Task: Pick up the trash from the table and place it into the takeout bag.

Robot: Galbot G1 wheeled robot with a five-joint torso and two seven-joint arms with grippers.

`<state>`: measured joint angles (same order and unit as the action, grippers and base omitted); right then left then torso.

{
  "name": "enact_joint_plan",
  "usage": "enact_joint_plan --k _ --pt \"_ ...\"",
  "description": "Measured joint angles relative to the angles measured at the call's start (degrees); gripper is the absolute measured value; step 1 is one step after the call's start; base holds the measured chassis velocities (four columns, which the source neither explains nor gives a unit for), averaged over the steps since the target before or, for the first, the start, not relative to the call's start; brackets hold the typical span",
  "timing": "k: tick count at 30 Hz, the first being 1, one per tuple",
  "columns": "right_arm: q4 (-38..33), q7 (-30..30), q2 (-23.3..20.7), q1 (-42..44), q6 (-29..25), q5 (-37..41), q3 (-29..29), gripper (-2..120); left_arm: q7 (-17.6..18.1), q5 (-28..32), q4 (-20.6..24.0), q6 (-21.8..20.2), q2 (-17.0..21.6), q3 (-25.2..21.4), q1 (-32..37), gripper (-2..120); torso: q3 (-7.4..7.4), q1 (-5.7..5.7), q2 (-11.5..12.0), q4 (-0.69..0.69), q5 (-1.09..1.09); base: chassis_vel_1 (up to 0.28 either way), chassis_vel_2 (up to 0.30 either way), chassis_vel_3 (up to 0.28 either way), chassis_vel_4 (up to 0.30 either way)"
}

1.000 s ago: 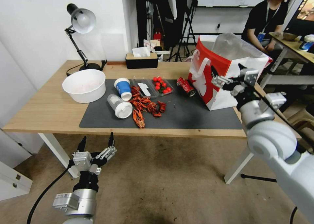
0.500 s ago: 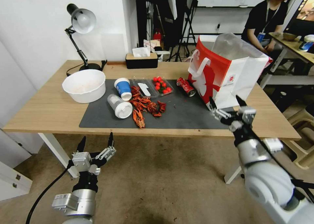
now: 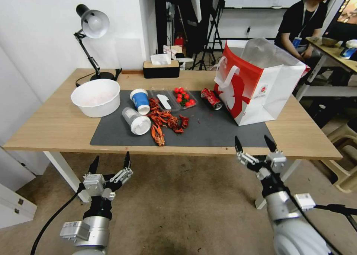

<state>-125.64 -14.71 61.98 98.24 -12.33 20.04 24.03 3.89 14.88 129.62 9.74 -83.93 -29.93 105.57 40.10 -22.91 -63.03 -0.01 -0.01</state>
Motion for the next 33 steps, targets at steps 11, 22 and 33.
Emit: enact_joint_plan --k 11,22,33 --pt "1.2 0.7 3.3 4.5 -2.9 -3.2 -0.6 100 -0.6 0.2 -0.5 0.1 0.3 0.0 -0.1 100 0.00 0.00 0.0 0.01 0.00 0.000 0.000 0.000 0.000" --pt "2.2 1.3 4.0 4.8 -3.7 -3.4 -1.2 100 -1.0 0.2 -0.4 0.2 0.0 0.0 0.3 100 0.00 0.00 0.0 0.01 0.01 0.000 0.000 0.000 0.000" --pt "2.2 1.3 3.7 3.1 -2.7 -3.4 -2.1 100 -1.1 0.0 -0.2 0.0 -0.1 -0.1 0.6 100 0.00 0.00 0.0 0.01 0.01 0.000 0.000 0.000 0.000"
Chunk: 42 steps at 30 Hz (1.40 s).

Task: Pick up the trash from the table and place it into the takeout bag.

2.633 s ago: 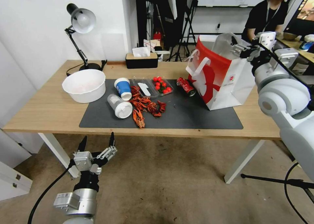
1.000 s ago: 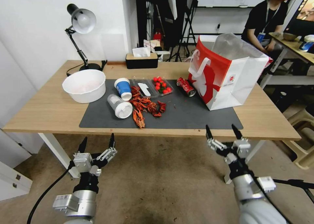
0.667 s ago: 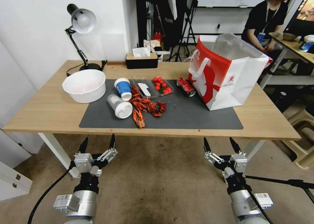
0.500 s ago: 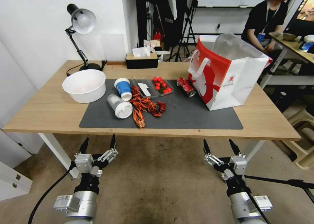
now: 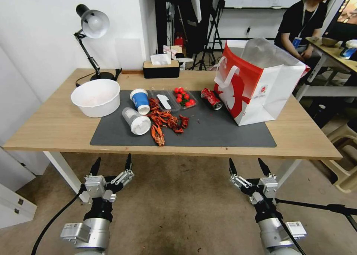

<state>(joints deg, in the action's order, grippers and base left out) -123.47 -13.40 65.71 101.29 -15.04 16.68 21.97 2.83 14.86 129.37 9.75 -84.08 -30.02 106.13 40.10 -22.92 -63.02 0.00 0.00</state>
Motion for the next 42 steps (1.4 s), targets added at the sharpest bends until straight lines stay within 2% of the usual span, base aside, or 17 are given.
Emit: enact_joint_plan --k 6,13,18,23,30,34,36,42 --pt "-0.6 -0.4 -0.9 -2.2 1.8 0.2 -1.3 100 0.0 -0.1 0.1 0.0 0.0 0.0 0.1 100 0.00 0.00 0.0 0.00 0.00 0.000 0.000 0.000 0.000" --pt "-3.0 -3.0 -2.4 -9.5 7.7 2.6 -3.8 100 -0.1 0.0 0.1 0.0 0.3 0.3 -0.5 100 0.00 0.01 0.0 0.01 0.00 0.000 0.000 0.000 0.000" --pt "-3.3 -3.5 -2.8 -11.8 9.4 3.9 -4.1 100 -0.2 0.0 0.1 -0.1 0.5 0.4 -0.7 100 0.00 0.00 0.0 0.02 0.00 0.000 0.000 0.000 0.000" --pt "-3.7 -4.5 -3.3 -14.8 11.7 6.0 -4.7 100 -0.3 0.0 0.0 -0.5 0.9 0.5 -1.1 100 0.01 0.00 0.0 -0.03 -0.02 0.000 0.000 0.000 0.000" --pt "-3.8 -5.8 -3.7 -18.1 14.5 7.8 -6.6 100 -0.3 0.0 0.1 -0.6 1.0 0.5 -1.0 100 0.01 0.00 0.0 0.01 0.01 0.000 0.000 0.000 0.000" --pt "-3.2 -7.5 -4.1 -22.9 17.5 9.5 -9.0 100 -0.3 -0.1 0.3 -0.6 0.7 0.4 -0.8 100 0.01 0.00 0.0 0.00 0.00 0.000 0.000 0.000 0.000" --pt "-2.5 -9.4 -4.7 -28.1 21.2 11.2 -10.9 100 -0.3 -0.2 0.6 -0.5 0.5 0.0 -0.5 100 0.01 -0.01 0.0 0.01 0.02 0.000 0.000 0.000 0.000" --pt "-0.9 -11.0 -6.4 -34.6 25.6 13.9 -13.6 100 -0.3 -1.2 0.9 -0.3 -0.2 0.0 -0.3 100 0.01 -0.02 0.0 0.00 0.00 0.000 0.000 0.000 0.000"
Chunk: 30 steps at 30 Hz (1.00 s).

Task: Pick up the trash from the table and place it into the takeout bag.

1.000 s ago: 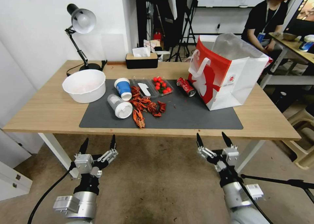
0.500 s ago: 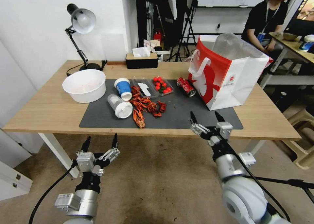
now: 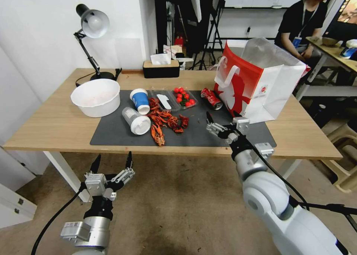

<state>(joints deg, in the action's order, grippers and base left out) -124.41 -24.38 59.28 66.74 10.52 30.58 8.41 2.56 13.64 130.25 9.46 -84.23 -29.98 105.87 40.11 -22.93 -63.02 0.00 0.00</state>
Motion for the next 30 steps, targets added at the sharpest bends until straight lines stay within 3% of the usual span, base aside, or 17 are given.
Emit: enact_joint_plan --k 10,16,30 --pt "7.0 -4.0 0.7 -13.3 6.3 6.5 -6.5 100 -0.2 0.7 -0.5 -0.7 0.6 -0.4 -0.5 100 0.00 0.01 0.0 0.00 0.00 0.000 0.000 0.000 0.000" --pt "11.9 -7.9 1.4 -24.5 13.5 11.3 -11.5 100 0.0 1.2 -0.6 -1.0 1.2 -0.9 -0.6 100 0.00 0.01 0.0 0.00 0.01 0.000 0.000 0.000 0.000" --pt "19.7 -12.5 3.0 -34.3 20.6 17.7 -14.5 100 0.0 1.5 -0.7 -1.0 1.2 -1.2 -0.7 100 0.00 0.01 0.0 0.00 0.00 0.000 0.000 0.000 0.000"
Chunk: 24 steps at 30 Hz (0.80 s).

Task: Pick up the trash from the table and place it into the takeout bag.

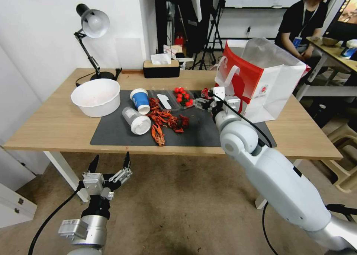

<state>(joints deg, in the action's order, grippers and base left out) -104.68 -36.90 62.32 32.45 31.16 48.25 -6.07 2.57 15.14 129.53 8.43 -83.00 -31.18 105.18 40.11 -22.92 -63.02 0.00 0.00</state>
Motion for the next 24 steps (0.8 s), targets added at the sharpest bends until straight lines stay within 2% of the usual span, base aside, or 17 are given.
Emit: enact_joint_plan --k 6,24 --pt "3.3 -0.7 0.8 -2.8 2.9 4.8 0.1 100 0.1 0.1 0.0 0.1 0.0 0.0 0.1 100 0.00 0.00 0.0 0.00 0.00 0.000 0.000 0.000 0.000" --pt "10.0 -2.5 3.3 -8.0 6.9 6.7 -1.1 100 0.3 0.5 0.0 0.0 0.5 -0.1 -0.1 100 0.00 0.00 0.0 0.00 0.00 0.000 0.000 0.000 0.000"
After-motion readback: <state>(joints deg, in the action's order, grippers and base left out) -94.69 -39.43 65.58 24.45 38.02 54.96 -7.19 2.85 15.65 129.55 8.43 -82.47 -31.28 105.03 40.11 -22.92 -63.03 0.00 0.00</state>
